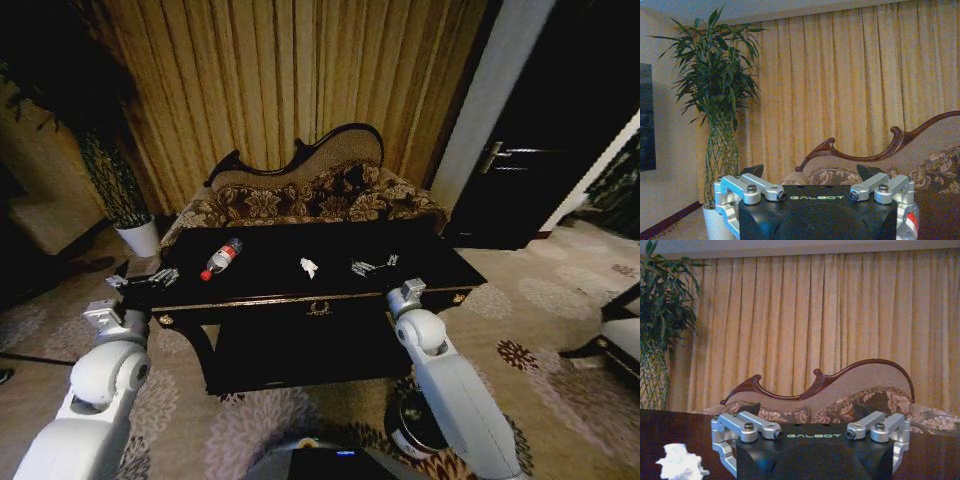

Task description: Move to the front of the table and place the trash on the table into the trash bin.

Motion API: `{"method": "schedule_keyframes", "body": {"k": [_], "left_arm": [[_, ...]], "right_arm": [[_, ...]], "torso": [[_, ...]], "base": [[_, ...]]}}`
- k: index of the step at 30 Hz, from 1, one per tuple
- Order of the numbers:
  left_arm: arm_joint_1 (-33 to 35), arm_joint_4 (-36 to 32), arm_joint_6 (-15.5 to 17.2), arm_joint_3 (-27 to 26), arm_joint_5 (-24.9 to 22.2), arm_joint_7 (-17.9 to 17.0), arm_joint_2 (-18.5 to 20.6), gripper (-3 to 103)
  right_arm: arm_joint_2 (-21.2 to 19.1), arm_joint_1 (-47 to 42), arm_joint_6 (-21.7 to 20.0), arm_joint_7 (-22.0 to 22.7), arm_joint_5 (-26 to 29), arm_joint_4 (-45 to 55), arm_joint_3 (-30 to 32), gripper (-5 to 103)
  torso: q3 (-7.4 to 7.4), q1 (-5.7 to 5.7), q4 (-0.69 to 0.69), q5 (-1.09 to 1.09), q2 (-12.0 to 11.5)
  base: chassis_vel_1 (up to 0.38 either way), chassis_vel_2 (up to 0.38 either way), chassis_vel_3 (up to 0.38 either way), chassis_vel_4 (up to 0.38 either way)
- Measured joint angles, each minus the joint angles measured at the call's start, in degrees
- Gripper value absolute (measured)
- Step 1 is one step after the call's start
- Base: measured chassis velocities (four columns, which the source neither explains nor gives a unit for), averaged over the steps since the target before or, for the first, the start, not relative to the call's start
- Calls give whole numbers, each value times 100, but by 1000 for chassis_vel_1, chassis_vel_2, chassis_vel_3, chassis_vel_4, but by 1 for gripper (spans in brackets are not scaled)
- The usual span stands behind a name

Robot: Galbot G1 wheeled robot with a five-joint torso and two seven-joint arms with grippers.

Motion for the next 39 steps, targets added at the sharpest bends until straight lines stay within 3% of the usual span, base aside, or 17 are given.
{"method": "schedule_keyframes", "body": {"k": [12, 19, 27, 39], "left_arm": [[64, -93, -77, -62, -16, -1, -80, 100], [85, -128, -97, -115, -24, -14, -160, 100], [139, -194, -98, -256, -37, -27, -223, 100], [132, -162, -98, -250, -38, -34, -250, 100]], "right_arm": [[-115, -212, -552, 0, -181, 476, -328, 100], [-184, 262, -1082, 0, 563, 350, -1058, 100], [57, 834, -1189, 0, 597, -361, -1673, 100], [217, 978, -1174, 1, 561, -782, -1720, 100]], "torso": [[0, 0, 0, 0, 0], [-1, -3, 1, 0, 0], [0, -1, 1, 0, 0], [0, 0, 0, 0, 0]], "base": [[-35, 33, 35, -38], [0, 0, 0, 0], [0, 0, 0, 0], [0, 0, 0, 0]]}}
